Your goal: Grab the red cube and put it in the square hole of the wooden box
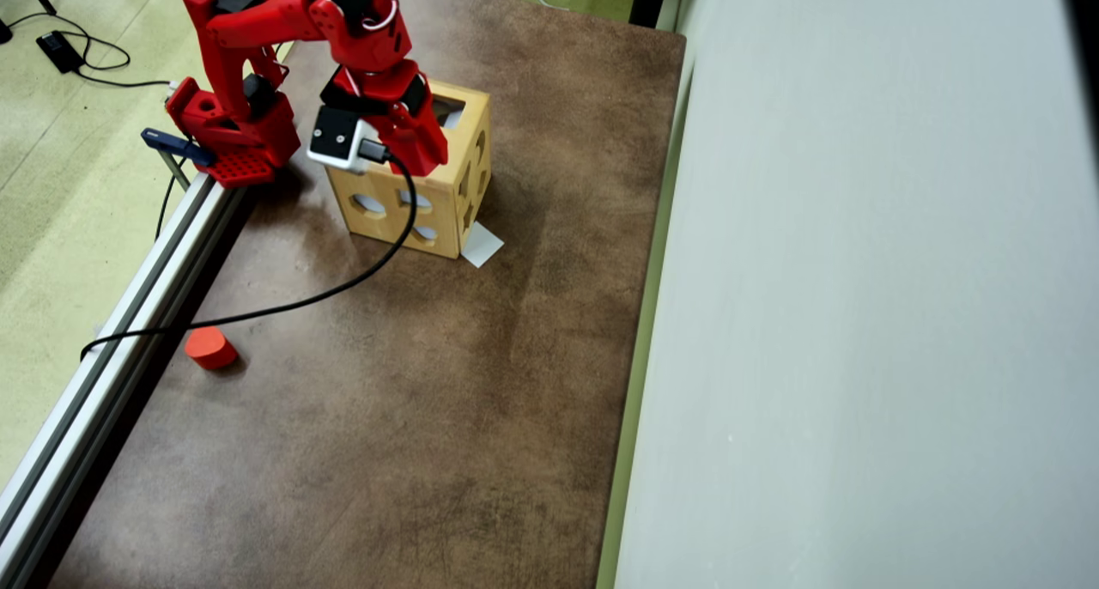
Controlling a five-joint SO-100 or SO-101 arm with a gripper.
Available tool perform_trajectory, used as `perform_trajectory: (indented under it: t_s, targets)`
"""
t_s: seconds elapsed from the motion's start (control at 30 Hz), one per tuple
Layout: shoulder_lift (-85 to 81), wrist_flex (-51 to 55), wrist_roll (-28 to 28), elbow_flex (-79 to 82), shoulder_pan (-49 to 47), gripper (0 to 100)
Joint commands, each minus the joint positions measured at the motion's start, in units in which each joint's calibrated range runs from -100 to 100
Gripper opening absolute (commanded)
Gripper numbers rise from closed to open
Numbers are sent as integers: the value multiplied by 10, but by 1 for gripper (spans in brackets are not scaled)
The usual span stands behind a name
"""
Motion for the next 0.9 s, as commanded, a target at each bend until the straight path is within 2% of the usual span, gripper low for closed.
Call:
perform_trajectory:
  t_s: [0.0,0.23,0.87]
  targets:
    - [-57,4,-30,3,-63,2]
    - [-49,3,-71,3,-135,2]
    - [-45,2,-73,3,-128,2]
